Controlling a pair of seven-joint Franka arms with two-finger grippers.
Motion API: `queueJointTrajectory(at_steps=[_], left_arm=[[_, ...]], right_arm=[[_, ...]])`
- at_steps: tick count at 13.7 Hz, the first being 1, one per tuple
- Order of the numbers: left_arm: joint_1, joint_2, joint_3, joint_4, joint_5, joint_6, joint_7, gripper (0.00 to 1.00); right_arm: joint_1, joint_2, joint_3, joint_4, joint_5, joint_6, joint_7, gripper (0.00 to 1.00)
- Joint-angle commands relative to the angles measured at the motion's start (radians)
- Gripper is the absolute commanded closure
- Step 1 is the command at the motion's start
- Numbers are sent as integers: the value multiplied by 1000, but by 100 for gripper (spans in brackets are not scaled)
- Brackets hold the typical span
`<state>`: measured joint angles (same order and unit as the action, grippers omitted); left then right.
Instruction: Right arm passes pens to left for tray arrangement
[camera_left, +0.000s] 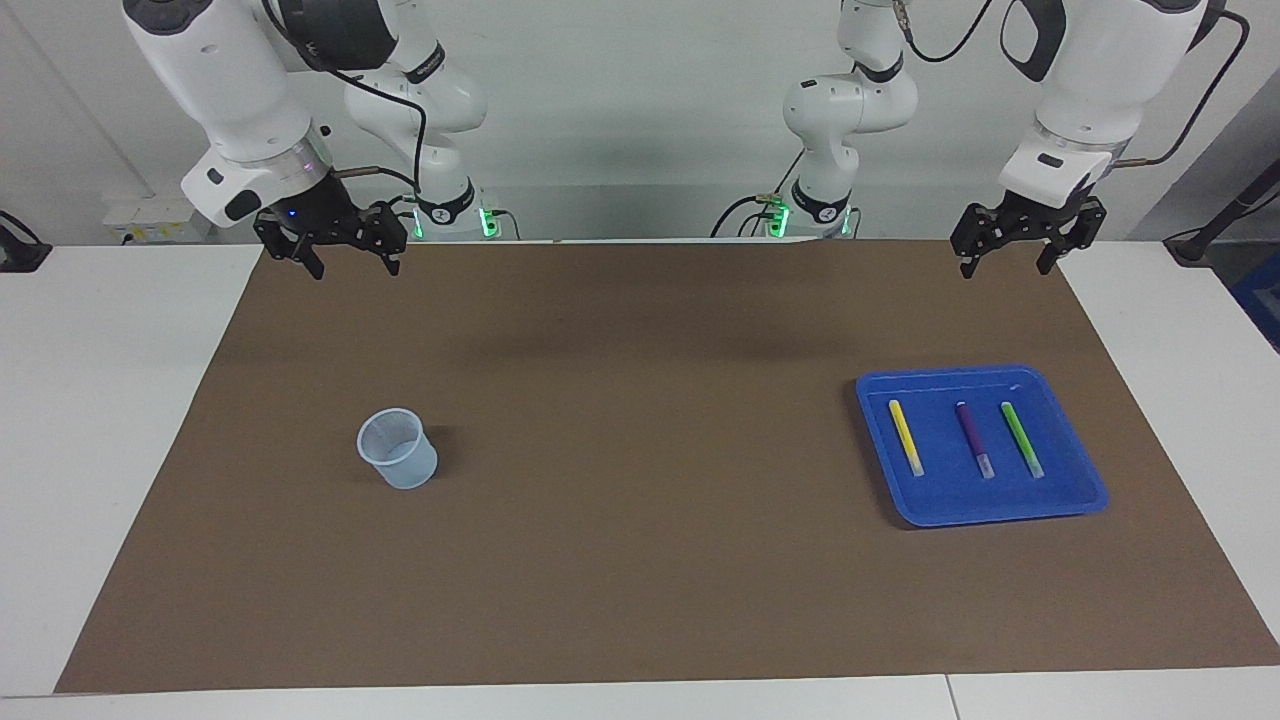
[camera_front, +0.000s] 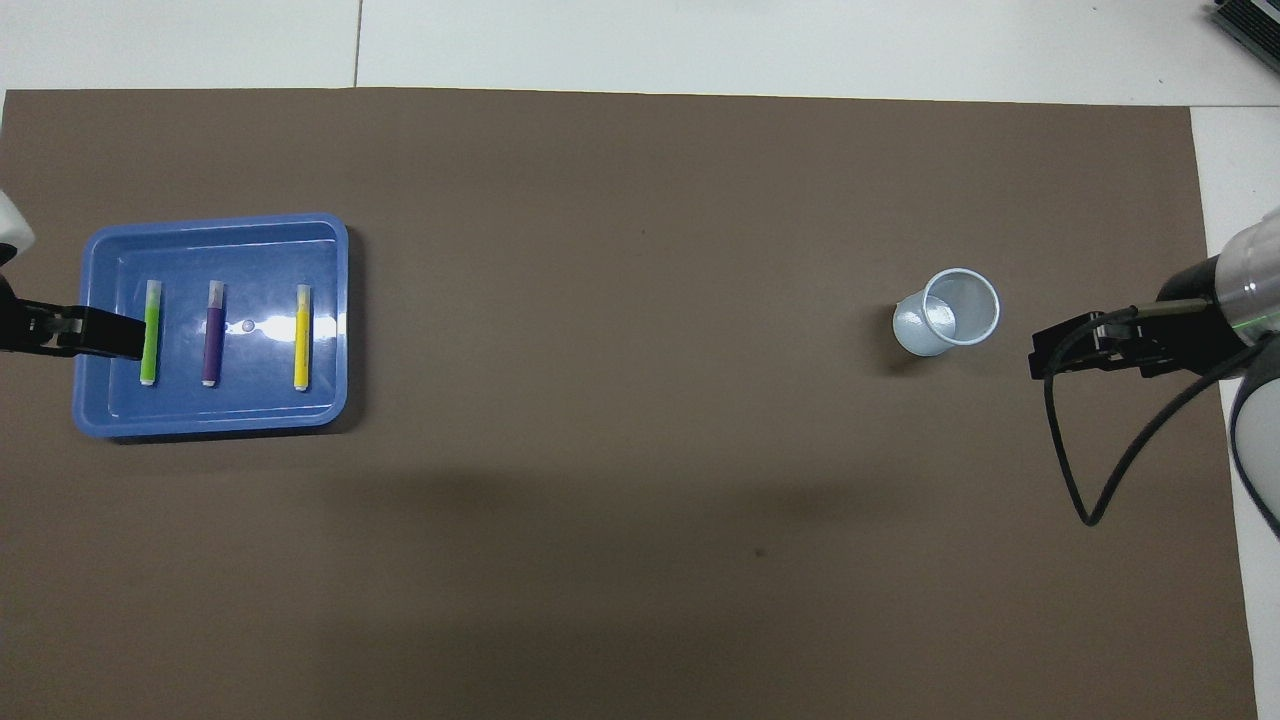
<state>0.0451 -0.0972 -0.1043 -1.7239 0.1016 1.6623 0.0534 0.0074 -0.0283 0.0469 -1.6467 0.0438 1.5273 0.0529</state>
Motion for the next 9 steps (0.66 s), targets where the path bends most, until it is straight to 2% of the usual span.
queueJointTrajectory(at_steps=[1,5,7,9], left_arm=[[-13,-22,15,-20,15,-9,0,0],[-13,-21,11,-17,6,-1,2,0],[-20,-24,11,-20,-72,-16,-6,0],[-24,-25,9,-23,-92,-21,-3,0]], right_arm=[[-6,-25,4,-24,-19,-10,-22,0],[-6,-25,4,-24,-19,-10,-22,0],[-7,-25,4,-24,-21,-12,-22,0],[-7,-25,4,-24,-19,-10,-22,0]])
